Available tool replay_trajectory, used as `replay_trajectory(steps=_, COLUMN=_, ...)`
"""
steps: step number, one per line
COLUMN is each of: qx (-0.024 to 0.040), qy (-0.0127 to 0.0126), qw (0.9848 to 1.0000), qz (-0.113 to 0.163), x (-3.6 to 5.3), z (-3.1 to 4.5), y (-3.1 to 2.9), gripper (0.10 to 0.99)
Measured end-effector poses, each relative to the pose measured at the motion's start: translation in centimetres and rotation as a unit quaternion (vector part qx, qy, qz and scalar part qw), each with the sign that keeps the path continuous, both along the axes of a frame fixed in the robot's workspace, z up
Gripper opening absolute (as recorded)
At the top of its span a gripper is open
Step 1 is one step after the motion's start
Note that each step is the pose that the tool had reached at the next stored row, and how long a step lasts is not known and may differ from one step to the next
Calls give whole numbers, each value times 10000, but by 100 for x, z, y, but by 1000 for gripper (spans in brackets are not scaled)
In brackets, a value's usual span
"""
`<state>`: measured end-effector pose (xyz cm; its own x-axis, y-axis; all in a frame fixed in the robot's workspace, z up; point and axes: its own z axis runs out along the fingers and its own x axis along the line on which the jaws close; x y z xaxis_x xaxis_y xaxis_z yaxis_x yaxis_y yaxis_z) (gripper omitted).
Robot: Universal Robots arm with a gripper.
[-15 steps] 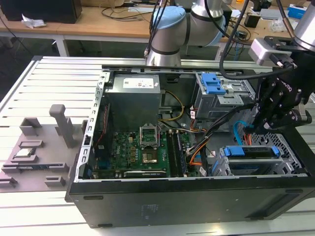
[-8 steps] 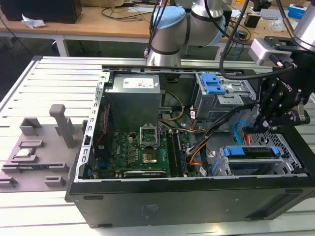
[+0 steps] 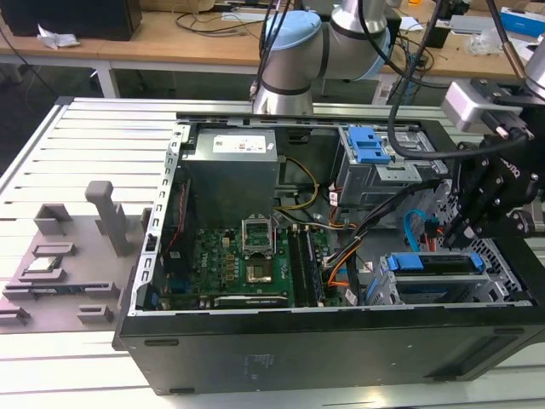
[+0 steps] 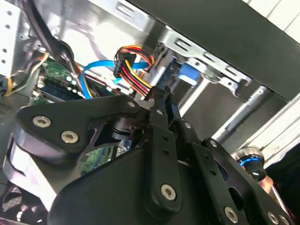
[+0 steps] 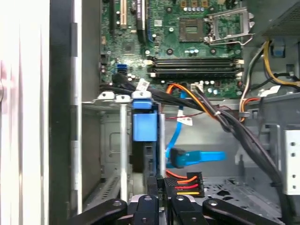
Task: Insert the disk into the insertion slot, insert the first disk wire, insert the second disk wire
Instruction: 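Insert the first disk wire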
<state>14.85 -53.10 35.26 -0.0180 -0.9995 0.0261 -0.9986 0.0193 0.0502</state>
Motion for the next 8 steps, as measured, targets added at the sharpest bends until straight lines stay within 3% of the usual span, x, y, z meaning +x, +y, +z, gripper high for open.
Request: replay_trajectory(steps=8, qx=-14, qy=0, qw=10000, qz=0, x=33, z=-109, y=-19, gripper=169)
